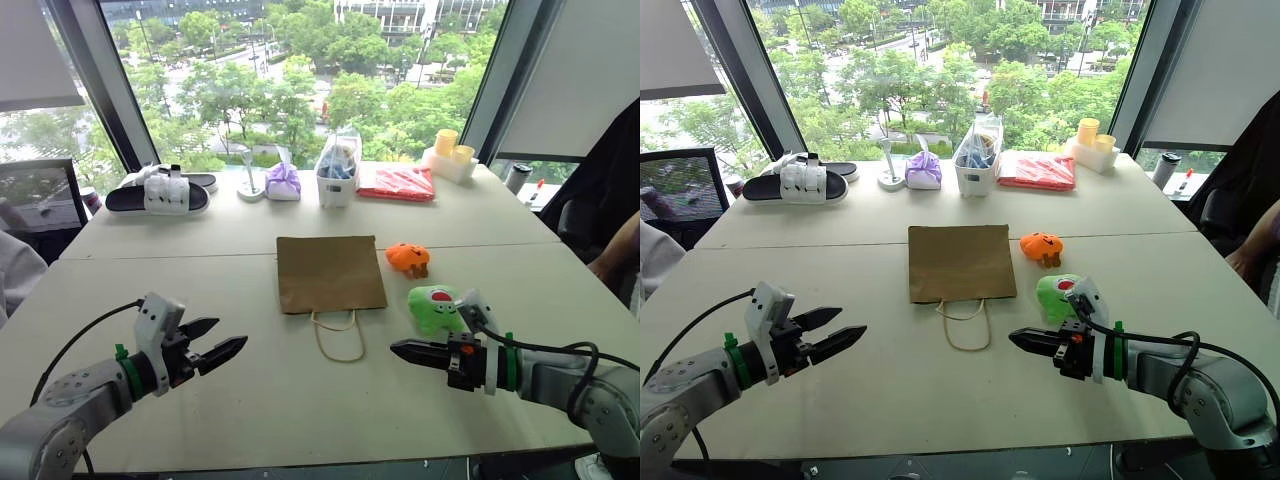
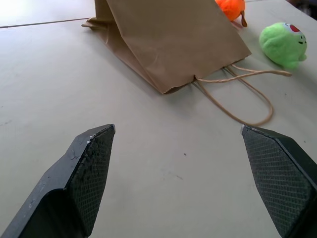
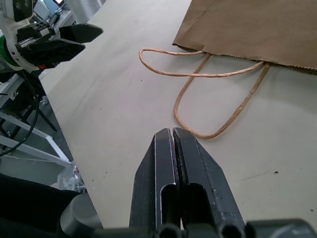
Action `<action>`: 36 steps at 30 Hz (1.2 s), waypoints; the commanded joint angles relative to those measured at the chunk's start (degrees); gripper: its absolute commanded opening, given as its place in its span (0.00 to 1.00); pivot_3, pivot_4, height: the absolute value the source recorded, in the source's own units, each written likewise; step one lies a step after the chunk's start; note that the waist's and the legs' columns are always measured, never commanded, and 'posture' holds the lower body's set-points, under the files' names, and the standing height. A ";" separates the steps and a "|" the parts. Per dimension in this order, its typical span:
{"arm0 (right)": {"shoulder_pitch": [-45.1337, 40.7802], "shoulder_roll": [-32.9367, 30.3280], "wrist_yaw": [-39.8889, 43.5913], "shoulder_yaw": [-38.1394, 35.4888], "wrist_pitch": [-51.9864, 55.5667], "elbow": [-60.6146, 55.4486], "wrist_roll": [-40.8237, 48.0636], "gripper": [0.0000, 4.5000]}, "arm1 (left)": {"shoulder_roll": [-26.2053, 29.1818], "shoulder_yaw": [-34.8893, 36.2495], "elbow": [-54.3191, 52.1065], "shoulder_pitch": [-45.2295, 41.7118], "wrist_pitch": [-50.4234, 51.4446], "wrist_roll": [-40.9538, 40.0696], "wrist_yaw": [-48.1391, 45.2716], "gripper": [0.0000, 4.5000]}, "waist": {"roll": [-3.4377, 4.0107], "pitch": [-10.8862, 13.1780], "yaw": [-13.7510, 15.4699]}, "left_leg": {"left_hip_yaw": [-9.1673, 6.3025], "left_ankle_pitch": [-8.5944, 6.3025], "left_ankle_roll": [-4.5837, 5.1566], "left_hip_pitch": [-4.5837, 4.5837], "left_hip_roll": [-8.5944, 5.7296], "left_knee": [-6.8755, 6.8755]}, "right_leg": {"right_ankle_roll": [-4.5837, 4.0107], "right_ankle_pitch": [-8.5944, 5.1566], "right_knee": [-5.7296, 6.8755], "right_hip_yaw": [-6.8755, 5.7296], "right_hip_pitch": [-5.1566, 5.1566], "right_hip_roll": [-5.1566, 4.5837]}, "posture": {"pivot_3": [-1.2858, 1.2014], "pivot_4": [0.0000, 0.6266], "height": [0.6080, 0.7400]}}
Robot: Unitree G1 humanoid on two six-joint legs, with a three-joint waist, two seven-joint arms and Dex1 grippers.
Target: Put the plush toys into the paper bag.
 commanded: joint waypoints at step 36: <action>9.34 10.23 -21.00 -1.58 -3.46 -12.91 0.75 0.00 | -17.19 -33.45 55.35 -48.33 -55.24 35.66 -36.41 0.01 | -0.03 0.04 1.00 | 0.00 0.02 0.04 0.03 -0.11 0.15 | 0.20 0.09 0.12 -0.04 0.04 0.05 | 0.52 0.24 1.00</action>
